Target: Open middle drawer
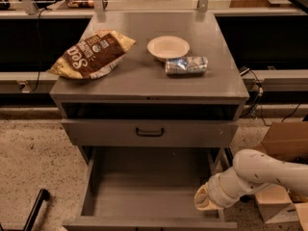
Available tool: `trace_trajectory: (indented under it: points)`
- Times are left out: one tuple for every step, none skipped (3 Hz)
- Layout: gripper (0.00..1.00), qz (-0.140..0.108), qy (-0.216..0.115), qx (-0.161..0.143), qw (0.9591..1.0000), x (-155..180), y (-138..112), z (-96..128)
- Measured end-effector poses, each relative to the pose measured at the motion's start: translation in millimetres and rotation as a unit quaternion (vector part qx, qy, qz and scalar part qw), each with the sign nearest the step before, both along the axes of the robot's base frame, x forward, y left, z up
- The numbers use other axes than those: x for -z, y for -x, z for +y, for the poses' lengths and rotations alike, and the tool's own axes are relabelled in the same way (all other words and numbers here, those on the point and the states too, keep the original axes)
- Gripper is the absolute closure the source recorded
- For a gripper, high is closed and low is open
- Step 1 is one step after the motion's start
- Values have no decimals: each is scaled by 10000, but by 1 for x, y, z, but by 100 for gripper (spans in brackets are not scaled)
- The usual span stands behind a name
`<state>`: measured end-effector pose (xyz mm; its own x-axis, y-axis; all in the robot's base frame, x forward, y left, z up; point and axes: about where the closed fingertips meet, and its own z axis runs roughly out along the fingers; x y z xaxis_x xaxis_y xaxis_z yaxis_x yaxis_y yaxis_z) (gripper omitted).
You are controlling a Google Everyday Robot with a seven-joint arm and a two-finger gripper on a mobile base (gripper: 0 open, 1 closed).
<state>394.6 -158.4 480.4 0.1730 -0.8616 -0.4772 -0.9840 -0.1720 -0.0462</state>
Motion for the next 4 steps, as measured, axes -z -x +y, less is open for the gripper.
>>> trace_trajectory:
  points:
    - [100,-241,-10,198,9995,-14,-11,-2]
    - [100,-355,122,294,9989,-10,-21,3]
    - [100,-479,294,402,9976,14,-41,6]
    - [100,-336,311,520,9976,51,-54,-1]
